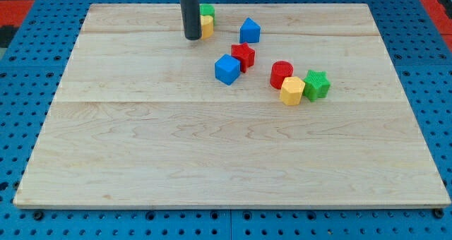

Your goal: Touch the blue triangle

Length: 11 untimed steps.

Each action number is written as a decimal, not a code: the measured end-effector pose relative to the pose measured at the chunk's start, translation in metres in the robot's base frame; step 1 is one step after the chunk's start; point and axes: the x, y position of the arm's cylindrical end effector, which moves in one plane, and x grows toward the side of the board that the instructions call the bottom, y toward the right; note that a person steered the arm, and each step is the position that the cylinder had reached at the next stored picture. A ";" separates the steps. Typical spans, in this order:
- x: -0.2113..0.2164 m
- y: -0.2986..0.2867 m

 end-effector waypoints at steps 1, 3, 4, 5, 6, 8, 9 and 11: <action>0.000 0.013; 0.018 0.021; 0.018 0.058; 0.018 0.098; 0.018 0.125; 0.037 0.166; 0.010 0.171; -0.001 0.129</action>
